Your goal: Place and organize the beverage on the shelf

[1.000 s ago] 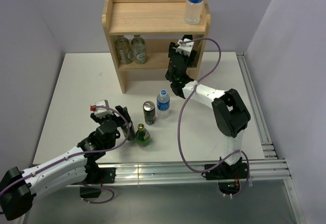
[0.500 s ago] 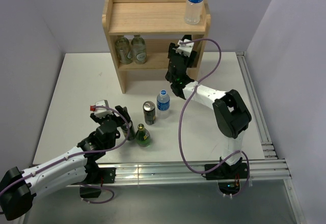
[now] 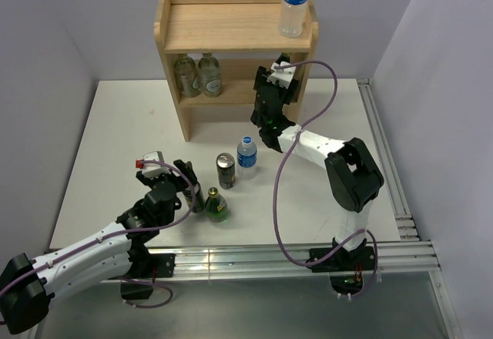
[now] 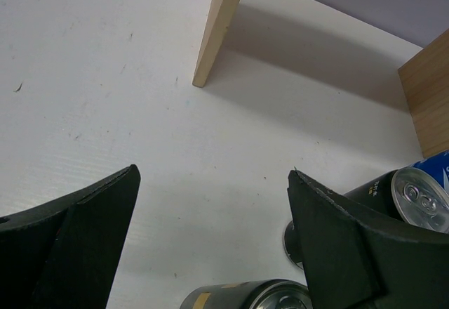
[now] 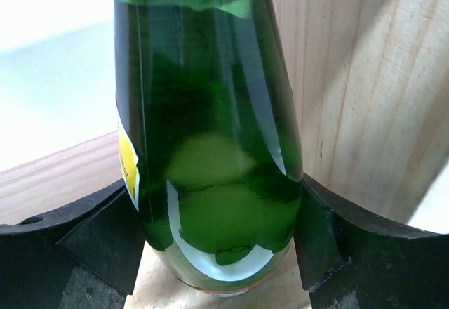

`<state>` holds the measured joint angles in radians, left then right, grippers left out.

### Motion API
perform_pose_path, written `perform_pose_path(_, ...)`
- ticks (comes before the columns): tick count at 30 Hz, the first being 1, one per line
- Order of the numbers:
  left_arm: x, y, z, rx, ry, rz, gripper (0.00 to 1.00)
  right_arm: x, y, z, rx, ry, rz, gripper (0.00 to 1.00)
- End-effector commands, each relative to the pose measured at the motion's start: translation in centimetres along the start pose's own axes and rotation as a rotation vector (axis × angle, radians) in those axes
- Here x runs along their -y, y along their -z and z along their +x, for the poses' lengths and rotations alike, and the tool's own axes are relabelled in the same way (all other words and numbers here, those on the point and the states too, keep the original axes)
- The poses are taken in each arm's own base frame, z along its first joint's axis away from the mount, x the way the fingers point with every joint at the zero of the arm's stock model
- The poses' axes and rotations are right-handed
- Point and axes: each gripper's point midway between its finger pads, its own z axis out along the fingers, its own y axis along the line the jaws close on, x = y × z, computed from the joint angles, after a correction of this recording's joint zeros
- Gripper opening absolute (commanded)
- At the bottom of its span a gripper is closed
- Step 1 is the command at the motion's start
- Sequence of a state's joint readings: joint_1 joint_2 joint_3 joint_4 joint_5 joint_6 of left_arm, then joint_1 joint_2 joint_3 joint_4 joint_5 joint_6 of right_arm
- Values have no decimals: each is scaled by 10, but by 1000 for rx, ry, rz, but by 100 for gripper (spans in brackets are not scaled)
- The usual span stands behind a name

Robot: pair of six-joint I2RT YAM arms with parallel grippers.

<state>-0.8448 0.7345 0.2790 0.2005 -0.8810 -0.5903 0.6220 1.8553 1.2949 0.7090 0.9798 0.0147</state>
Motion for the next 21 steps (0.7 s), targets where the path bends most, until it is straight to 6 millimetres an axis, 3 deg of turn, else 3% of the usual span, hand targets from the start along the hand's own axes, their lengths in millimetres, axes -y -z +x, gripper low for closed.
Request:
perform_pose_path(1,5,0,-14,34,44,3,94,9,35,85,-175,204,-7,77)
perform_pose_path(12,4,1,-15,37,51,3,94,-5,40,96,-220,225,-65,86)
perform_pose_path(21,4,1,-14,35,49,6,94,6,43,94,-219,241,-21,87)
